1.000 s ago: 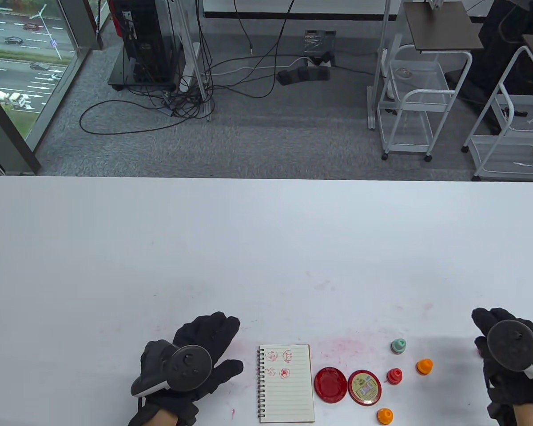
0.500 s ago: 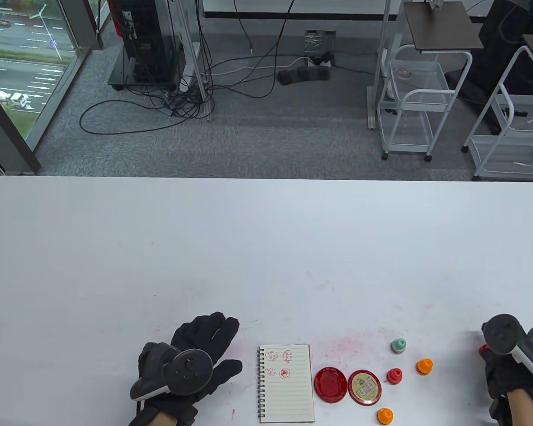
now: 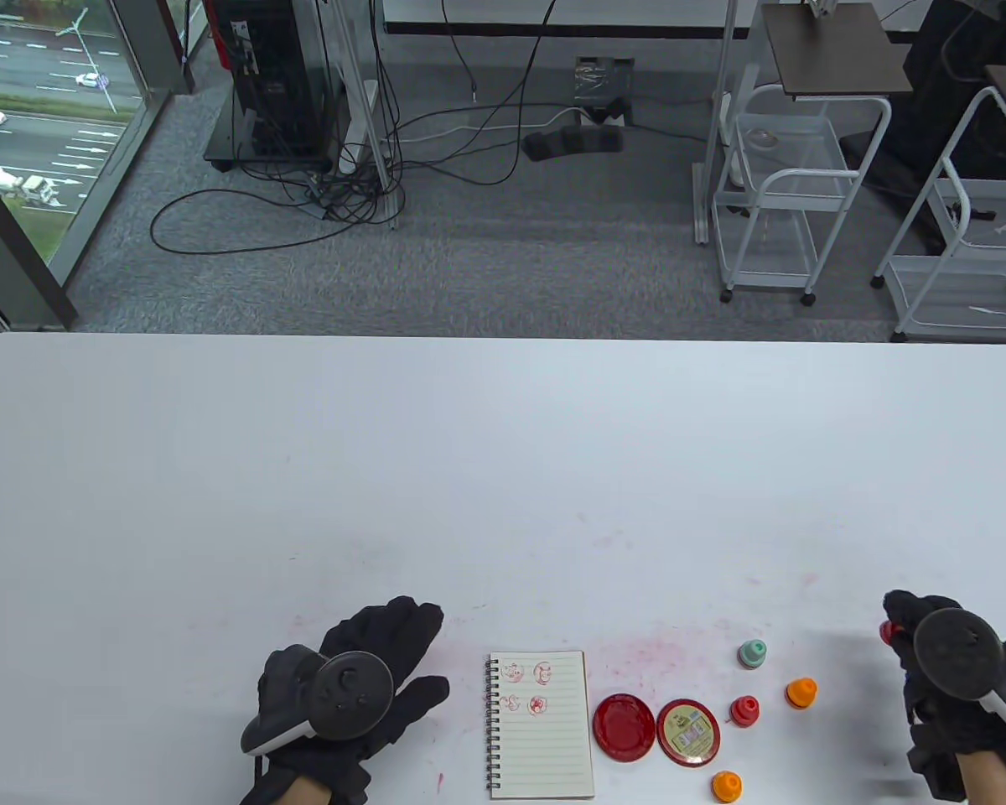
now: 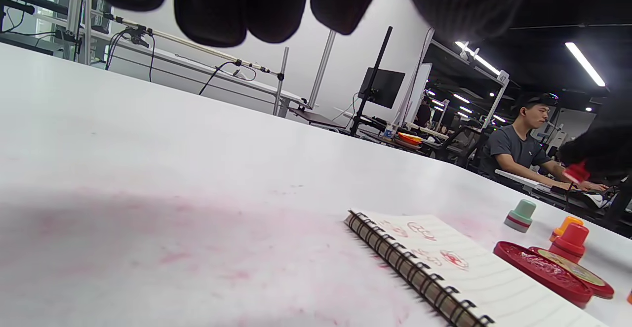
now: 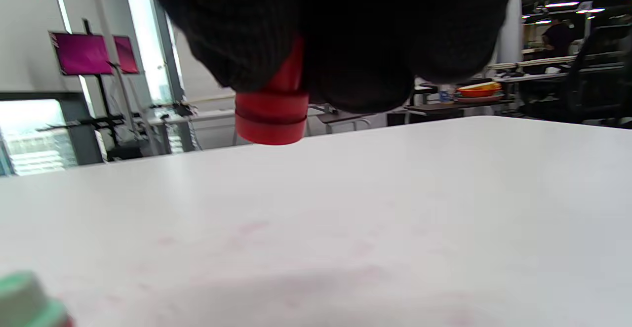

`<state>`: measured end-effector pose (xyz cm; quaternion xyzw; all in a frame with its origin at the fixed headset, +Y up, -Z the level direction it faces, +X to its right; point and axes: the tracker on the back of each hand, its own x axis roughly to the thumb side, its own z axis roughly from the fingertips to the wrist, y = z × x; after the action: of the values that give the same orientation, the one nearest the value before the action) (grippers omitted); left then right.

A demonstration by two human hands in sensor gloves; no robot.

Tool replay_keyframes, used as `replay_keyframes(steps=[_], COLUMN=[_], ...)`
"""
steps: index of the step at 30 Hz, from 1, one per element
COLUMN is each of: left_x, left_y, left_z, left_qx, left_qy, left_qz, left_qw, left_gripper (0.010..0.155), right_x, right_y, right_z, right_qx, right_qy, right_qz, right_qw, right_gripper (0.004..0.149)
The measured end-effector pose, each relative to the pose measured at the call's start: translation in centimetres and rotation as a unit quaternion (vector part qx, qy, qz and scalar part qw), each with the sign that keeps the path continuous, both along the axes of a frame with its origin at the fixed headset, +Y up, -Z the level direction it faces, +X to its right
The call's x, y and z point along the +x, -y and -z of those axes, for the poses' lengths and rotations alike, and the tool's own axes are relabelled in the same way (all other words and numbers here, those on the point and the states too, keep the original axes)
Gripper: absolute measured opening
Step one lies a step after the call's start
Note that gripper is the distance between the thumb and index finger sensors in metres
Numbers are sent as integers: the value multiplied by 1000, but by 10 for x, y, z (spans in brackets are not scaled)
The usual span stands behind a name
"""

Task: Stamp reward stamp onto notebook

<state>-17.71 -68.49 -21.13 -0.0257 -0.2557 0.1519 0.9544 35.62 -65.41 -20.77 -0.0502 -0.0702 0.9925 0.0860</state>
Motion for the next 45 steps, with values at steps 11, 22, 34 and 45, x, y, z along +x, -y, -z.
replay_keyframes(steps=[11,22,34,45], left_x=[5,25,52,53], left_y=[-4,-3,-5,-8], left_z=[-4,-11,-24,-24], left_qx=[28,50,87,80], left_qy=[11,49,85,83], left_qz=[-25,-62,-100,-118], left_qw=[999,996,988,986], left_gripper=[78,78,73,66], right_x=[-140,-237,-258,-262], right_y=[-44,12,29,29], right_z=[-13,-17,-24,-26], right_qx=[134,138,76,92], right_qy=[-176,-251,-288,-292], right_qz=[208,341,351,338], right_qw=[953,895,887,890], right_gripper=[50,49,48,48])
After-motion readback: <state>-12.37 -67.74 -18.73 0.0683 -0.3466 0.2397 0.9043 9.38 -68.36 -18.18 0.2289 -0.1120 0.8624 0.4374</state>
